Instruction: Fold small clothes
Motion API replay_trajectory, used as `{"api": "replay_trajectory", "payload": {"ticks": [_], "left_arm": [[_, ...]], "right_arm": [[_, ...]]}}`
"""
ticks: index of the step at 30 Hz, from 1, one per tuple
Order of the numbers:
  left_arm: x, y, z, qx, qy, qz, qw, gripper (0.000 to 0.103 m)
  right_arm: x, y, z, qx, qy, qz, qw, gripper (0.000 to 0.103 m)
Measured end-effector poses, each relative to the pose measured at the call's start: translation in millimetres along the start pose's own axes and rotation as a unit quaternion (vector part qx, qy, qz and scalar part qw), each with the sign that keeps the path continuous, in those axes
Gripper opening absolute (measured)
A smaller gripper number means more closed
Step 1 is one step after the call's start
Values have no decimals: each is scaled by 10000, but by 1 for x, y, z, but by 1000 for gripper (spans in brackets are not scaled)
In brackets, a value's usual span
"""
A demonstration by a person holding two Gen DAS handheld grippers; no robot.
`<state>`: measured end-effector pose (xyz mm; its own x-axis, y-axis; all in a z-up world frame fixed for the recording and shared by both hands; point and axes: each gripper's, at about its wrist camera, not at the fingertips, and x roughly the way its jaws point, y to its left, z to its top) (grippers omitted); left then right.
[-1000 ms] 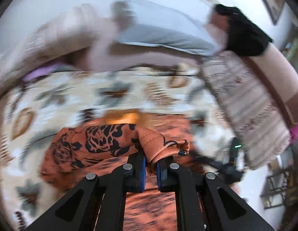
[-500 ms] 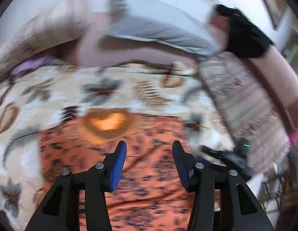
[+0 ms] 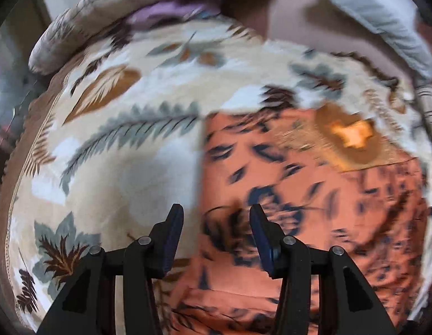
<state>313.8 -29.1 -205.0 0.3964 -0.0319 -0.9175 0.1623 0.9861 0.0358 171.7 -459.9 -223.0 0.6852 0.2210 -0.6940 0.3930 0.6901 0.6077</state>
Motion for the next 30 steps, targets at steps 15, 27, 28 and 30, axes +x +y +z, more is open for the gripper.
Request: {"api": "replay_trajectory", "payload": {"ticks": [15,27,28,30], "left_arm": [[-24,-57,7,895,-973,295,9908,52],[-9,-115,19,1559,-1066,-1035,9765,65],[-11,-121,17,1706,-1060,-1115,9733,68],[-13,-136,10,2235,-1042,-1240,9611,70]], "right_arm": [[28,10,-20,-195,511,444,9975,40],[62,12,-29,-368,1149,312,9922,40],[60,9,-29,-363,1163,364,9919,40],[58,4,-28,-321,1188,489,9912,40]]}}
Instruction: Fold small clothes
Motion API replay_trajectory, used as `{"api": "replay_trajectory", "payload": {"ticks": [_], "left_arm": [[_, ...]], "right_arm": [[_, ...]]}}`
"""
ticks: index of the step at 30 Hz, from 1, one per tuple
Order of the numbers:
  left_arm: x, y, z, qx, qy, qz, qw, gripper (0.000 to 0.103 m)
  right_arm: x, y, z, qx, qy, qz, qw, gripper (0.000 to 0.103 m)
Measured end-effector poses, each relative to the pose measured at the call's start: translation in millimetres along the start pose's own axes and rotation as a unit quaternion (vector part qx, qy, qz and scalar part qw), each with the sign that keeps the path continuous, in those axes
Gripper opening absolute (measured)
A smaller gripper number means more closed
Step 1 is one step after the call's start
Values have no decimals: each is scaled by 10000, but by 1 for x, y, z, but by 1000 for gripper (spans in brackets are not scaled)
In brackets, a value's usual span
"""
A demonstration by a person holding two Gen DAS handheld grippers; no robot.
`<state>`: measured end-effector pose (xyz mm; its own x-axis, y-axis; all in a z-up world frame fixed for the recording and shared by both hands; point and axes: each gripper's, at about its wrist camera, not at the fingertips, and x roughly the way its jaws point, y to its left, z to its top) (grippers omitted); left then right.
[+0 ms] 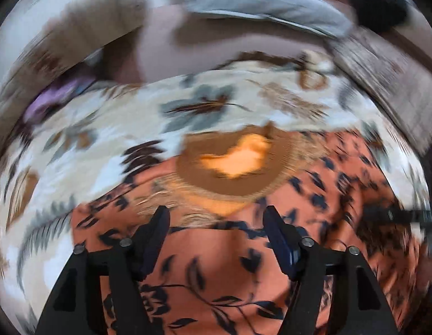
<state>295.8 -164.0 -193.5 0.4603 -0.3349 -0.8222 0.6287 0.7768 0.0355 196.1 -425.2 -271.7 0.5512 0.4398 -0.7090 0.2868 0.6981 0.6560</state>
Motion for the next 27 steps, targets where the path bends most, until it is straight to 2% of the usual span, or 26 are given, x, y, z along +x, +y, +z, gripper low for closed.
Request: {"api": "replay_trajectory", "payload": {"ticks": [3,5,8,11,13,16,18,19,21,22,24,27], "left_arm": [[12,-21,-4,958,405,-151,9945,70],[20,-26,-7,1371,643,-243,9882,70],[26,-26,-5,1667,793,-549,9813,69],[31,-31,2,1866,758,-763,9765,67],[34,-40,2,2142,821,-967,9685,67],[48,-56,-5,2639,1136,-971,9529,67],[52,-54,-6,2603,1168,-1067,9525,66],[53,-51,-4,2517,1209,-1177,9530,63],[52,-49,-3,2468,1245,-1306,9521,44],[51,-51,-3,2523,1234,-1327,9505,39],[48,-56,-7,2705,1224,-1313,9458,21],[45,-61,-7,2834,1202,-1217,9436,10]], "right_arm": [[-3,-6,0,4,57,196,9998,40],[-3,-9,-1,44,93,337,9994,40],[-8,-16,-1,90,129,457,9988,40],[-11,-18,-2,76,142,485,9987,40],[-11,-17,-3,39,144,469,9988,40],[-12,-19,-2,48,172,512,9985,40],[-12,-22,-1,91,194,563,9982,40],[-12,-23,-1,103,196,583,9981,40],[-12,-23,-1,109,197,589,9980,40],[-12,-22,-1,109,196,586,9980,40],[-12,-22,-1,103,189,574,9981,40],[-13,-23,-1,116,180,575,9981,40]]}}
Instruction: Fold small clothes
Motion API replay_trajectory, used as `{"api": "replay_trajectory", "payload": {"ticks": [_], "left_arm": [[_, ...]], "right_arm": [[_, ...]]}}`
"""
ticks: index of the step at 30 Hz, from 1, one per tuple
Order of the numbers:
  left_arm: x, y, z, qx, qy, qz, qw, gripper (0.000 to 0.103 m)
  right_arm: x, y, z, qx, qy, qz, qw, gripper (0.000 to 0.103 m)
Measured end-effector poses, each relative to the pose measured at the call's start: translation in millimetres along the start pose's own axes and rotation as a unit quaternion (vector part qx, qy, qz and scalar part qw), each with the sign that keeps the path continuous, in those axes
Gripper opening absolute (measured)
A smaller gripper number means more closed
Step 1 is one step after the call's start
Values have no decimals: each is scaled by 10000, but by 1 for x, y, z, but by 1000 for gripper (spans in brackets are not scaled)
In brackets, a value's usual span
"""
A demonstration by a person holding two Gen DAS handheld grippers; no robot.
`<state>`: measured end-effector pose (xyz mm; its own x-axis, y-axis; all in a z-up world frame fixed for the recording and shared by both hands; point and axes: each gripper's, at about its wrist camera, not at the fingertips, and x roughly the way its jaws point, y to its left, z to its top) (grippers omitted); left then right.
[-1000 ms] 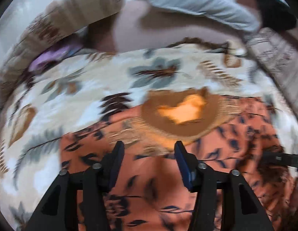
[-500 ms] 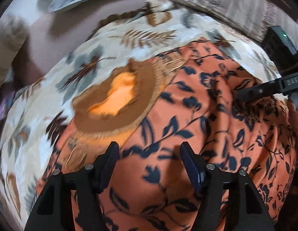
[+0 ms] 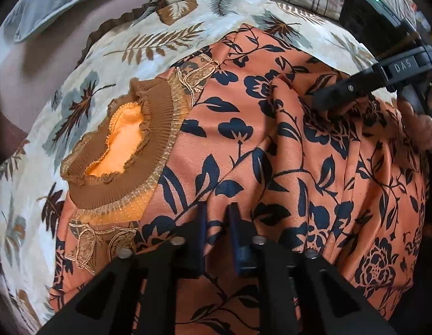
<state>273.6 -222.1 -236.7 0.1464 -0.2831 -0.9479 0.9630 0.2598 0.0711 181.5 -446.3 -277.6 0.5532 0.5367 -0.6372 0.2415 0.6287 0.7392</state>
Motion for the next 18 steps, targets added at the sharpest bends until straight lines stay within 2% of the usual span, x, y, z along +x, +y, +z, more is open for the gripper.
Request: {"api": "replay_trajectory", "payload": {"ticks": [4,9,13,14,15,16,18], "left_arm": [[-12,-3,-6,-1,-135,198,9997,6],[-30,3,-6,-188,-407,677,9967,5],[-38,28,-5,-712,-527,810,9928,5],[-34,33,-6,-860,-476,966,9905,5],[-24,39,-7,-1093,-286,1258,9856,4],[-17,43,-8,-1238,-165,1398,9823,4],[-15,54,-17,-1751,-175,1427,9740,4]], "right_arm": [[-1,0,-1,17,-23,18,10000,40],[-1,0,-2,41,-47,15,10000,40],[-2,0,-2,108,-69,25,9999,40],[-2,-1,-2,159,-79,34,9998,40],[-4,-2,-2,237,-124,57,9996,40],[-7,-2,-1,301,-219,68,9993,40],[-15,1,0,287,-435,0,9986,40]]}}
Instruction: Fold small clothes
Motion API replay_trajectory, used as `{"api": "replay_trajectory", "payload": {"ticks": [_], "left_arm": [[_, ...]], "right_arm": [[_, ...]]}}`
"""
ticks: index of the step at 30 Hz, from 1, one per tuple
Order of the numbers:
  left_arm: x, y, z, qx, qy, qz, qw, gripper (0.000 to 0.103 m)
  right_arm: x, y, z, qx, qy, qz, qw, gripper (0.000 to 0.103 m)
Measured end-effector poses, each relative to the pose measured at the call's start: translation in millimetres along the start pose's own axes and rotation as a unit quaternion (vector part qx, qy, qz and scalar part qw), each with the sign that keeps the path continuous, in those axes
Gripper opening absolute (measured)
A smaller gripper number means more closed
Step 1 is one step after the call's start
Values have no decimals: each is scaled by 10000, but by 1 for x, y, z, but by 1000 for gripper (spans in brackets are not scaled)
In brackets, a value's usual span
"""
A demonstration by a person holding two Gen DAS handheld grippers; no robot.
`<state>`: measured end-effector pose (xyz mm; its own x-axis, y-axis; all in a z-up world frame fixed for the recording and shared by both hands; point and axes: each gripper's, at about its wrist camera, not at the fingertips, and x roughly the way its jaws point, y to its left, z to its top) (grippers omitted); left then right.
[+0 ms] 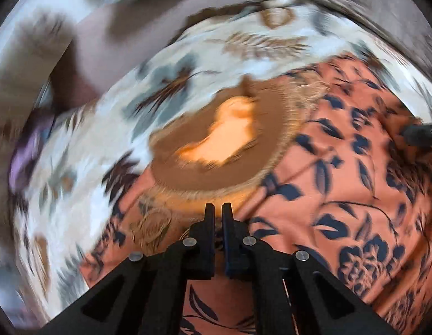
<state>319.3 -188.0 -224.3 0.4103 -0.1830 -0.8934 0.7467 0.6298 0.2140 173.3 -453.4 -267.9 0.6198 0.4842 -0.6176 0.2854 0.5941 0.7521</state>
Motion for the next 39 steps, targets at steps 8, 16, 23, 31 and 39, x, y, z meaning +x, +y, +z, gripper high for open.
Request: {"api": "replay_trajectory", "payload": {"ticks": [8,16,23,31,39], "left_arm": [[-69,34,-71,-1561,-452,68,9867,59],[-66,46,-135,-1947,441,568,9782,60],[-155,52,-193,-2090,-277,426,9766,78],[-174,36,-299,-2796,-18,-743,9572,68],[-152,-13,-344,-2808,513,-1618,9446,26]], "right_arm": [[-4,13,-3,-306,-117,-409,9986,50],[-14,33,-32,-738,-239,-717,9944,65],[-92,45,-73,-1034,-949,-300,9896,65],[-170,15,-130,-779,-1281,-352,9881,65],[-186,1,-166,-624,-920,-375,9931,65]]}}
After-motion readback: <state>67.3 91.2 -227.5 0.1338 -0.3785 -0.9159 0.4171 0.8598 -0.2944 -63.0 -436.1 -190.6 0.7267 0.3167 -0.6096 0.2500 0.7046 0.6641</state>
